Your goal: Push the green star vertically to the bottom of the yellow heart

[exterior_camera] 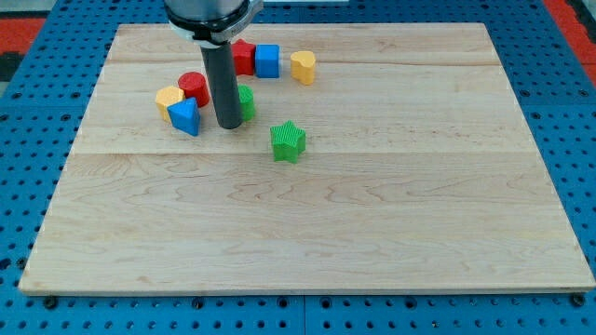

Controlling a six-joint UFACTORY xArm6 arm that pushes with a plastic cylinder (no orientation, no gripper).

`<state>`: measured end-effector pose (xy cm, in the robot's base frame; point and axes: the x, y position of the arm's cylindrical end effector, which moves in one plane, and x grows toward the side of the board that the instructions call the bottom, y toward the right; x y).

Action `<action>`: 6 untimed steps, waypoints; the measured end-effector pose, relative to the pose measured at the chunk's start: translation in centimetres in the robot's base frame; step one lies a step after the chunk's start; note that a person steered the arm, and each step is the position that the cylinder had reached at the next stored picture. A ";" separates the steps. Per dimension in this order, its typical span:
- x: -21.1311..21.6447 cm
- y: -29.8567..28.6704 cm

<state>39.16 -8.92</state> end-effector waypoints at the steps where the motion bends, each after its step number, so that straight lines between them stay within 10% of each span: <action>1: 0.7 3.1; 3: 5.1 16.8; 6: 5.4 10.7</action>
